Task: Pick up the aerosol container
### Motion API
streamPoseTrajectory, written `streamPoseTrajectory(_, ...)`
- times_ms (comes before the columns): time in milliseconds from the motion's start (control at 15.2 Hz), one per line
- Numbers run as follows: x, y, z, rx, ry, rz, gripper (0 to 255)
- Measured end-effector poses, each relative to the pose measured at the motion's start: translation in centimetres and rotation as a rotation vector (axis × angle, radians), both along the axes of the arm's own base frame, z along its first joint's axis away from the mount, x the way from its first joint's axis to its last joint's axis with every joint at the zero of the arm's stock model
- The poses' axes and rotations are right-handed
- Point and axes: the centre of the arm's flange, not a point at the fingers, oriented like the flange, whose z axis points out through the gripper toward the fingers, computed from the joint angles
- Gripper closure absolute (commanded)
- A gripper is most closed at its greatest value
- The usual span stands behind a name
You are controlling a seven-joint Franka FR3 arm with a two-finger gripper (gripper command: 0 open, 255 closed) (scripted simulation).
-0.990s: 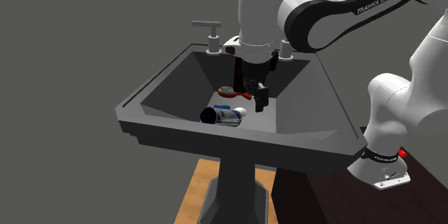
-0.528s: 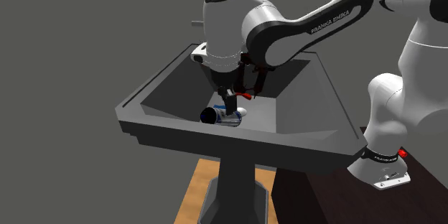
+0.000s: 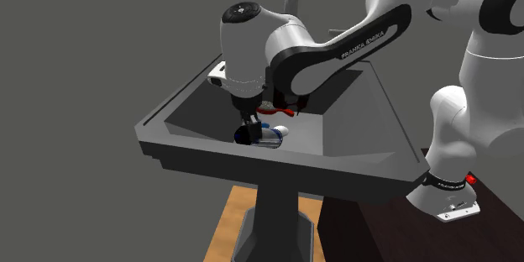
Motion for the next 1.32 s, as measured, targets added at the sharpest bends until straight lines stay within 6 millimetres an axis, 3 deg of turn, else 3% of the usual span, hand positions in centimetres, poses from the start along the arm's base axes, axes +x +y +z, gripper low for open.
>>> streamPoseTrajectory(198, 0.0, -0.1, -1.1, 0.000, -0.007, 0.000, 0)
streamPoseTrajectory(264, 0.0, -0.1, -1.1, -0.001, -0.008, -0.001, 255)
streamPoseTrajectory(924, 0.2, -0.1, -1.6, -0.001, -0.009, 0.000, 255)
streamPoseTrajectory(1320, 0.1, -0.1, 0.8, 0.000, 0.000, 0.000, 255)
